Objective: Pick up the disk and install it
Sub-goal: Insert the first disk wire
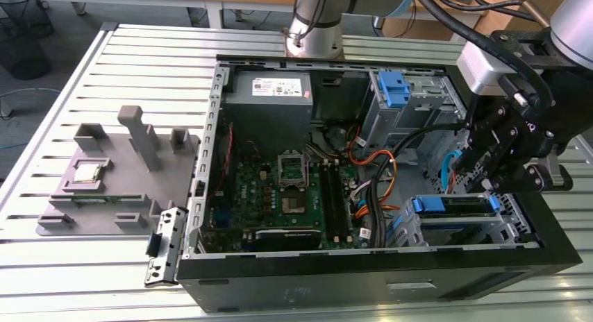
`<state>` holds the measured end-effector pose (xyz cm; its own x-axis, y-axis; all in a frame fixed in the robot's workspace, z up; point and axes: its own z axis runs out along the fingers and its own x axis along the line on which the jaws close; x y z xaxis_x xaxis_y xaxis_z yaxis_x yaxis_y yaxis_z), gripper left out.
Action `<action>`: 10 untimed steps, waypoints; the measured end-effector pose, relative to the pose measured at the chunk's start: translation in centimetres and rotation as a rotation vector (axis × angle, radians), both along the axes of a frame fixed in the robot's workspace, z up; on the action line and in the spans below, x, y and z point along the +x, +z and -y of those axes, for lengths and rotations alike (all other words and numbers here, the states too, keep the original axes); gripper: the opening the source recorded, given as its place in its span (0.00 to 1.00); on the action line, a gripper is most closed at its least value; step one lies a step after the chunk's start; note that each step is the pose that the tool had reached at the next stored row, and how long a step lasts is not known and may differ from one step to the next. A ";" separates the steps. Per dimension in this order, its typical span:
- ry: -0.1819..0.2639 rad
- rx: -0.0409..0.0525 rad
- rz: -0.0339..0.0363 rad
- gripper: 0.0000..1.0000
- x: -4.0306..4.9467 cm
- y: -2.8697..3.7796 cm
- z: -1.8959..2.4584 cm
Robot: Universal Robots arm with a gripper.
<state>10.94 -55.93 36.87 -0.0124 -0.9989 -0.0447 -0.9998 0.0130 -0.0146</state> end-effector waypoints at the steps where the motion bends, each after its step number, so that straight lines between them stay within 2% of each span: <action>1: 0.000 0.0000 0.0000 0.42 0.00 0.00 -0.02; 5: 0.000 0.0000 0.0000 0.42 0.00 -0.01 -0.13; 10: 0.000 -0.0001 0.0000 0.42 0.00 -0.05 -0.72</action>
<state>10.94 -55.21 36.82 -0.0124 -0.9989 -0.0446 -0.9998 0.0131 -0.0146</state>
